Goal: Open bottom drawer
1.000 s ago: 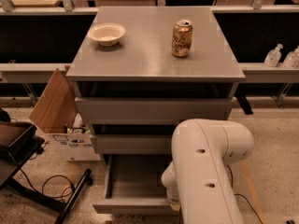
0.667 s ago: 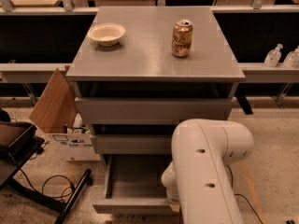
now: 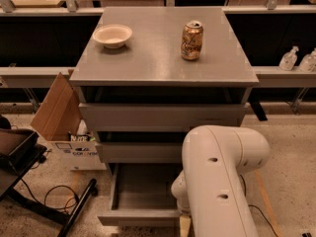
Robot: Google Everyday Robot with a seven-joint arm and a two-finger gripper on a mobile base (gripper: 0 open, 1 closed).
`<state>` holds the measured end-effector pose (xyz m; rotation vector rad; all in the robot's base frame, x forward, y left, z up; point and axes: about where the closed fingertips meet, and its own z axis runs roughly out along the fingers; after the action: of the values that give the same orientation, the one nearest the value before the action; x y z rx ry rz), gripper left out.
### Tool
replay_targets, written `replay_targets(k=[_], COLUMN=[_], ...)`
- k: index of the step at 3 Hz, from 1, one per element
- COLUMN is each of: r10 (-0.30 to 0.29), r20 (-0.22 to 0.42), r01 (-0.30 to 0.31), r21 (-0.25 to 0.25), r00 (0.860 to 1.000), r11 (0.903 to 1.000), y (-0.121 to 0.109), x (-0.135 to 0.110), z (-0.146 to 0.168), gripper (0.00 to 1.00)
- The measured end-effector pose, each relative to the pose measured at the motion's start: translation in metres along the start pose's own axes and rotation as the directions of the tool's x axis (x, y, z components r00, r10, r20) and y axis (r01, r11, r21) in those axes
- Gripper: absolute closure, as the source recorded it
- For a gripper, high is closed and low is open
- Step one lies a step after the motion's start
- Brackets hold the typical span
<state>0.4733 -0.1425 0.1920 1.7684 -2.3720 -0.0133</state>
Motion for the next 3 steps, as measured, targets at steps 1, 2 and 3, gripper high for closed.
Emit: replay_targets(k=[1, 2, 3], r10=[0.007, 0.013, 0.022], r20=[-0.020, -0.042, -0.047], r01=[-0.006, -0.007, -0.013], r21=[0.040, 0.125, 0.190], r00=[1.000, 0.999, 0.999], r11=[0.9992, 0.9922, 0.9818], y=[0.000, -0.005, -0.017], x=[0.005, 0.012, 0.021], z=[-0.019, -0.054, -0.081], gripper=[0.18, 0.41, 0.64])
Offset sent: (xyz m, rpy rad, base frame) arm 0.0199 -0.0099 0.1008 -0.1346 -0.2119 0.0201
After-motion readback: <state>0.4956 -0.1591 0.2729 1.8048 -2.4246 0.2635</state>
